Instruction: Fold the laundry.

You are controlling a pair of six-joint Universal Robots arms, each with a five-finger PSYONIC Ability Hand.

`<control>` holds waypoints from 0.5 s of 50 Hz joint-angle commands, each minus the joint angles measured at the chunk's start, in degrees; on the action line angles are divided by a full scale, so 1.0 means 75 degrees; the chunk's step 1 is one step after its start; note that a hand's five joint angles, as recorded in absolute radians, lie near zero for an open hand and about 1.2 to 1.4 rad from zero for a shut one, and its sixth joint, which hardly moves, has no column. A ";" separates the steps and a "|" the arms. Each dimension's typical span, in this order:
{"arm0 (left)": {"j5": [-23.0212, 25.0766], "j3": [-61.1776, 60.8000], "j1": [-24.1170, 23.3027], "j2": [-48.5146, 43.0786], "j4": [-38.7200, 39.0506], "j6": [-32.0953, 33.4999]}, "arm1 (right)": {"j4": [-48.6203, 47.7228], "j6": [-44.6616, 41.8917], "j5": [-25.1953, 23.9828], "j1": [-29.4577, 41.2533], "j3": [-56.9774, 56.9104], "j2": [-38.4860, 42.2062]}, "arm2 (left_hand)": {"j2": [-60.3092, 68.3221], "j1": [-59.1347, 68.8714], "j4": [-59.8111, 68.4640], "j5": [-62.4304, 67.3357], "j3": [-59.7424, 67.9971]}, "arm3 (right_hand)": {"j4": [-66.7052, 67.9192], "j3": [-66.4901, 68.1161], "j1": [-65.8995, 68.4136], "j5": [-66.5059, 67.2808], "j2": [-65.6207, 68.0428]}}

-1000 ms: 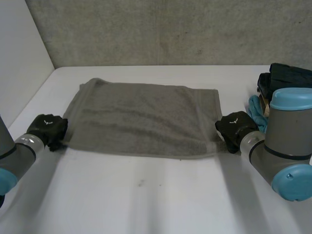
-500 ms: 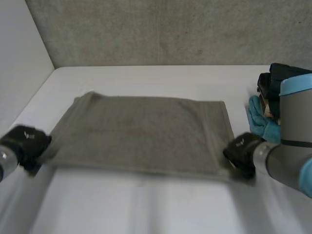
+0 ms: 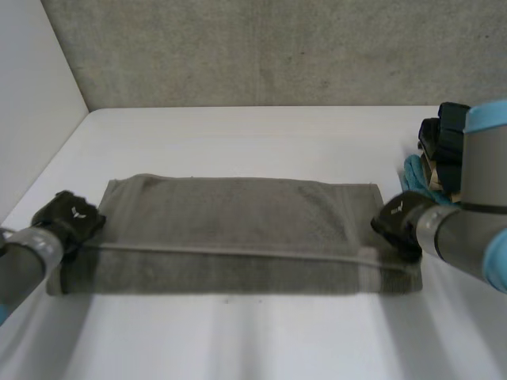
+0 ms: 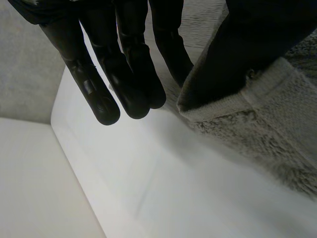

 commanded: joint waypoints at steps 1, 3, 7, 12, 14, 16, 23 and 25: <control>-0.0436 0.2011 -0.0771 -0.1765 0.0602 -0.0027 | -0.0228 0.0471 0.0561 0.0107 -0.1817 0.1068 | 0.1551 0.1916 0.1513 0.1913 0.1597 | 0.1552 0.1625 0.3314 0.1753 0.1756; -0.0459 0.2479 -0.0888 -0.2163 0.1081 -0.0027 | -0.0544 0.0472 0.0702 0.0119 -0.2228 0.1362 | 0.1551 0.1916 0.1513 0.1913 0.1597 | 0.1552 0.1625 0.3314 0.1753 0.1756; -0.0471 0.3194 -0.1041 -0.2854 0.1901 -0.0004 | -0.1059 0.0448 0.0924 0.0119 -0.2744 0.1865 | 0.1551 0.1916 0.1513 0.1913 0.1597 | 0.1552 0.1625 0.3314 0.1753 0.1756; -0.0600 0.4097 -0.1147 -0.3605 0.2478 0.0032 | -0.1704 0.0436 0.1007 0.0142 -0.3365 0.2405 | 0.1551 0.1916 0.1513 0.1913 0.1597 | 0.1552 0.1625 0.3314 0.1753 0.1756; -0.0659 0.4414 -0.1170 -0.3875 0.2502 0.0032 | -0.2055 0.0401 0.1018 0.0154 -0.3646 0.2709 | 0.1551 0.1916 0.1513 0.1913 0.1597 | 0.1552 0.1625 0.3314 0.1753 0.1756; -0.0717 0.4871 -0.1194 -0.4273 0.2491 0.0032 | -0.2278 0.0366 0.1030 0.0154 -0.3880 0.2967 | 0.1551 0.1916 0.1513 0.1913 0.1597 | 0.1552 0.1625 0.3314 0.1753 0.1756; -0.0729 0.5505 -0.1322 -0.4954 0.2572 -0.0003 | -0.2502 -0.0032 0.1042 0.0224 -0.4584 0.3776 | -0.0089 0.0276 -0.0127 0.0273 -0.0044 | 0.0383 0.0456 0.2145 0.0584 0.0588; -0.0717 0.5482 -0.1369 -0.4966 0.2608 -0.0027 | -0.2525 0.0014 0.1181 0.0294 -0.4678 0.3823 | -0.5259 -0.4894 -0.5297 -0.4897 -0.5213 | -0.6932 -0.6859 -0.5171 -0.6732 -0.6728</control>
